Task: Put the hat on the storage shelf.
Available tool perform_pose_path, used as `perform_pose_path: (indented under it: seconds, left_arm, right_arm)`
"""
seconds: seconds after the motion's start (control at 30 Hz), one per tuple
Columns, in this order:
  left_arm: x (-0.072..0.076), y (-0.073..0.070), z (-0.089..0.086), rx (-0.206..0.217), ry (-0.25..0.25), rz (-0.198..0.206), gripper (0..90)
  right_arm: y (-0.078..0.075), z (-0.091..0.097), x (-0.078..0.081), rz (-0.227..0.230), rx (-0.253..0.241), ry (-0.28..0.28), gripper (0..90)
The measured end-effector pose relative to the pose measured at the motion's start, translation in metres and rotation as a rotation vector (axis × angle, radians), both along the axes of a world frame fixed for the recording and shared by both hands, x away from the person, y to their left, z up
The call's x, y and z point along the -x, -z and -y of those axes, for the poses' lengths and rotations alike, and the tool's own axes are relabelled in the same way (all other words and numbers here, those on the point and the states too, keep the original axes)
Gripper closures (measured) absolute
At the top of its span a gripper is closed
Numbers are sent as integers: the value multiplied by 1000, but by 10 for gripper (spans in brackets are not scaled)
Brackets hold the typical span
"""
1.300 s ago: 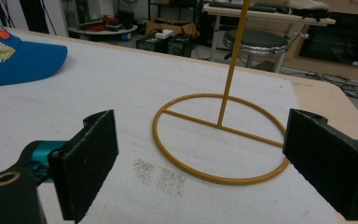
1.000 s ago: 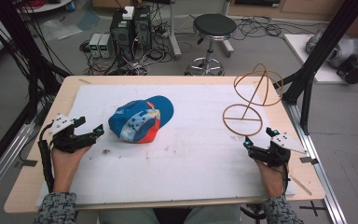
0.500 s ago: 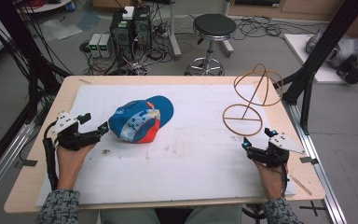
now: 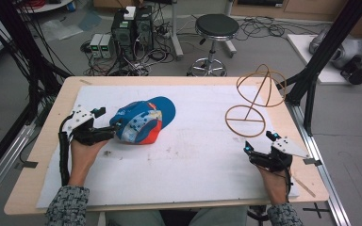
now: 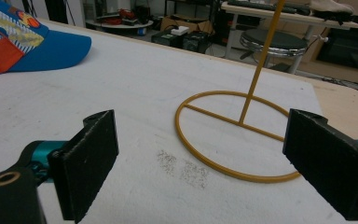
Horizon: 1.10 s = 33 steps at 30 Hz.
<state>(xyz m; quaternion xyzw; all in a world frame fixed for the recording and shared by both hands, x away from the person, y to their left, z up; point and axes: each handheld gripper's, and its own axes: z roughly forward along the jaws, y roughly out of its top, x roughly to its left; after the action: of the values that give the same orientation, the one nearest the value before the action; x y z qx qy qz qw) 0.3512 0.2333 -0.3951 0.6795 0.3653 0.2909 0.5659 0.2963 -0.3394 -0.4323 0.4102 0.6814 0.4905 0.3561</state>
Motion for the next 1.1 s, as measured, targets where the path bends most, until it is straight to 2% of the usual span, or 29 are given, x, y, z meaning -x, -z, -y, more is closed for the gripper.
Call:
perform_pose_path:
  seconds: [0.2,0.43,0.53,0.6,0.63,0.67,0.77,0.87,0.93,1.03,1.1]
  left_arm:
    - [-8,4,12,-30,49,1,214]
    - [-16,9,22,-64,58,0,262]
    - [-17,12,25,-97,60,-23,302]
    - [-17,13,25,-84,68,-50,361]
    - [-17,13,25,-84,68,-50,401]
    - [-17,14,24,-65,86,-64,459]
    - [-16,14,25,-77,102,-65,605]
    - [-14,13,25,-78,95,-64,735]
    - [-13,11,26,-75,95,-51,813]
    - [-12,5,27,-33,100,-36,882]
    - [-14,1,29,-29,108,-31,891]
  right_arm:
    - [0,5,4,-2,-13,10,94]
    - [1,3,3,-4,-4,-1,94]
    - [1,1,2,-10,-4,-4,94]
    - [1,0,1,-15,-5,-6,94]
    - [1,0,0,-12,-1,-14,94]
    - [1,0,-1,-4,2,-19,95]
    - [1,-2,-1,-13,6,-22,94]
    - [1,-1,-1,-13,8,-23,94]
    - [1,-1,0,-11,5,-23,94]
    - [1,-1,1,-15,0,-26,95]
    - [1,-1,0,-15,5,-28,94]
